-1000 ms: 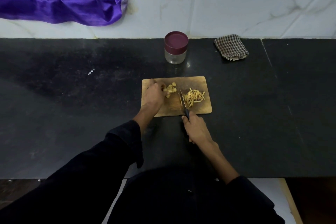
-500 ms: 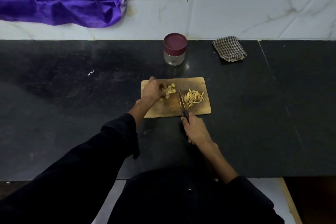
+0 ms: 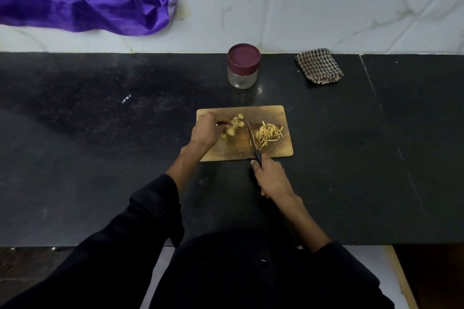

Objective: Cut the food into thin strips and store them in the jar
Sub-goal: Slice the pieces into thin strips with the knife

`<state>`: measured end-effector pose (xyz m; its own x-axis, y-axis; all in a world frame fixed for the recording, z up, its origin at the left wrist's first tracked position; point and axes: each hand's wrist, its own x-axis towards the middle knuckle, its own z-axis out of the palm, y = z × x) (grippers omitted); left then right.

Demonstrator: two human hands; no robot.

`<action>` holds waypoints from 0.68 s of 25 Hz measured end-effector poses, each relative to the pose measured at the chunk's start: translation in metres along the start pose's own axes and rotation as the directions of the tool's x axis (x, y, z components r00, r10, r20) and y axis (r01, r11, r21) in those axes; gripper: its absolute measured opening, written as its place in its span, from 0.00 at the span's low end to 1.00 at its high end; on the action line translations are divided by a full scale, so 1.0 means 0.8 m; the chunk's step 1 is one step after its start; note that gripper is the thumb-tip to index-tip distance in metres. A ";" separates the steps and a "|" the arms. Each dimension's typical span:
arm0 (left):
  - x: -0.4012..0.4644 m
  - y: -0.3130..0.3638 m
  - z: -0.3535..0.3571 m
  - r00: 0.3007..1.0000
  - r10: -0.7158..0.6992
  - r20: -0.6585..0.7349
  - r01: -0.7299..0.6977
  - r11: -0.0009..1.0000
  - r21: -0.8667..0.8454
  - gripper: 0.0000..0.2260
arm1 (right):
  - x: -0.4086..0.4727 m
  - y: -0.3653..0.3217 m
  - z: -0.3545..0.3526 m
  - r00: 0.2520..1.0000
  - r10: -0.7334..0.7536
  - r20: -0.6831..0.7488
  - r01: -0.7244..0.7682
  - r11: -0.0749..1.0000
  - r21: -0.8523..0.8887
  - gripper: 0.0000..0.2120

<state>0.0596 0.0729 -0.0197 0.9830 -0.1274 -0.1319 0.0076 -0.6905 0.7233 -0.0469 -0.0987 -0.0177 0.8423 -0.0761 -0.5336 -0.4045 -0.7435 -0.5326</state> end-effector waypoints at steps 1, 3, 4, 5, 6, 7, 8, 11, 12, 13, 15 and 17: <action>-0.004 0.003 0.007 0.999 0.017 0.050 -0.017 1.000 0.017 0.06 | 0.000 0.001 -0.001 1.000 0.004 -0.003 -0.004 1.000 0.000 0.13; -0.013 0.006 0.026 0.993 0.016 0.118 -0.025 0.997 0.073 0.05 | 0.000 0.002 -0.001 1.000 0.006 -0.009 -0.006 1.000 -0.003 0.13; -0.015 0.005 0.034 0.993 0.004 0.116 -0.015 0.996 0.093 0.04 | 0.000 0.003 -0.001 1.000 0.004 -0.011 -0.004 1.000 -0.006 0.13; -0.019 0.003 0.041 0.996 0.000 0.093 -0.011 0.994 0.111 0.04 | 0.000 0.004 -0.001 1.000 -0.001 -0.012 0.001 1.000 -0.009 0.13; -0.020 0.001 0.047 0.998 0.004 0.061 -0.011 0.992 0.125 0.04 | 0.001 0.005 0.000 1.000 -0.004 -0.015 0.004 1.000 -0.007 0.13; -0.022 -0.001 0.049 1.000 0.016 0.027 -0.019 0.991 0.129 0.05 | 0.001 0.006 -0.001 1.000 -0.006 -0.017 0.006 1.000 -0.003 0.13; -0.023 -0.003 0.049 1.000 0.023 -0.007 -0.022 0.992 0.125 0.07 | 0.002 0.007 -0.001 1.000 -0.006 -0.020 0.006 1.000 -0.001 0.13; -0.020 -0.003 0.036 0.990 0.025 -0.138 0.001 0.983 0.181 0.11 | 0.004 0.010 -0.001 1.000 0.000 -0.020 0.000 1.000 0.010 0.13; -0.015 -0.003 0.031 0.986 0.014 -0.163 0.023 0.975 0.223 0.12 | 0.003 0.010 0.000 1.000 0.000 -0.021 0.001 1.000 0.012 0.13; -0.009 -0.002 0.027 0.986 -0.004 -0.168 0.047 0.967 0.252 0.13 | 0.003 0.009 0.001 1.000 -0.006 -0.024 0.006 1.000 0.014 0.13; 0.004 -0.003 0.022 0.992 -0.039 -0.123 0.074 0.953 0.293 0.12 | 0.003 0.009 0.002 0.999 -0.014 -0.029 0.015 1.000 0.021 0.13; 0.014 -0.005 0.019 0.997 -0.043 -0.069 0.063 0.945 0.322 0.12 | 0.003 0.008 0.002 0.999 -0.012 -0.030 0.013 0.999 0.029 0.14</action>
<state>0.0677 0.0639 -0.0343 0.9921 -0.0480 -0.1161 0.0104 -0.8895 0.4568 -0.0480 -0.1028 -0.0234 0.8575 -0.0872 -0.5070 -0.4038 -0.7247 -0.5584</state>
